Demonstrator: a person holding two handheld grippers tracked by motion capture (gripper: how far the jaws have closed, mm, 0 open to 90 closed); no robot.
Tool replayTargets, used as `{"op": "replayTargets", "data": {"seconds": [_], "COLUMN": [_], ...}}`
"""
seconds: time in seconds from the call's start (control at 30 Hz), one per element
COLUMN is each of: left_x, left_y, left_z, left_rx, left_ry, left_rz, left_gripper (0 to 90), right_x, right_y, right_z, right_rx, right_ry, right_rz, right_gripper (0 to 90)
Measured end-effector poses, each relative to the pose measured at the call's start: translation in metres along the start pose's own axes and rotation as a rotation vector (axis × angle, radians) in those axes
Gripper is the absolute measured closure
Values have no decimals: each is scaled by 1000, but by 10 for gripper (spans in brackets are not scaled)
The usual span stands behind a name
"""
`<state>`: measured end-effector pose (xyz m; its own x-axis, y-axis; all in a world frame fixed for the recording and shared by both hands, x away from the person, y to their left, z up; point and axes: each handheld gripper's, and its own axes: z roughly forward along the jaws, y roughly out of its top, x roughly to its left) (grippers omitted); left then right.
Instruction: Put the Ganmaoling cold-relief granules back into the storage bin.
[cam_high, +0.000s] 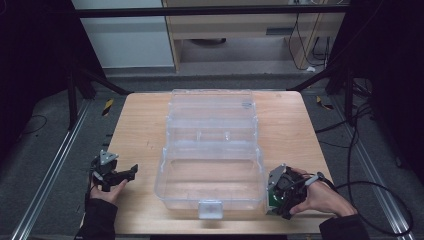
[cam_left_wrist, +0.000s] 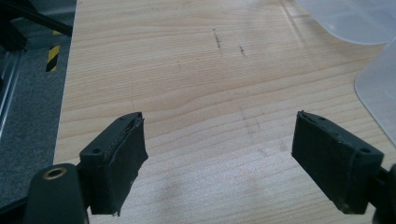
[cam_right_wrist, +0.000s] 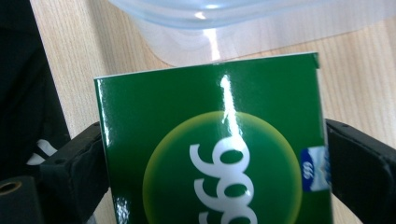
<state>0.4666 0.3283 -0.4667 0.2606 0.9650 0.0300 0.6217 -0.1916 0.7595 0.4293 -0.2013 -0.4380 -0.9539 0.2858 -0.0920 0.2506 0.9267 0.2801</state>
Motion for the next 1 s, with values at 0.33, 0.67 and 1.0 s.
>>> {"op": "replayTargets", "data": {"seconds": [0.33, 0.67, 1.0], "left_x": [0, 0, 0], "left_y": [0, 0, 0], "left_z": [0, 0, 0], "left_rx": [0, -1, 0], "left_ry": [1, 1, 0], "left_rz": [1, 1, 1], "left_gripper": [169, 169, 169], "right_x": [-1, -3, 0], "right_y": [2, -2, -9], "right_z": [3, -1, -16], "right_rx": [17, 0, -23], "right_ry": [31, 41, 33], "right_rz": [-22, -6, 15], "right_gripper": [101, 156, 162]}}
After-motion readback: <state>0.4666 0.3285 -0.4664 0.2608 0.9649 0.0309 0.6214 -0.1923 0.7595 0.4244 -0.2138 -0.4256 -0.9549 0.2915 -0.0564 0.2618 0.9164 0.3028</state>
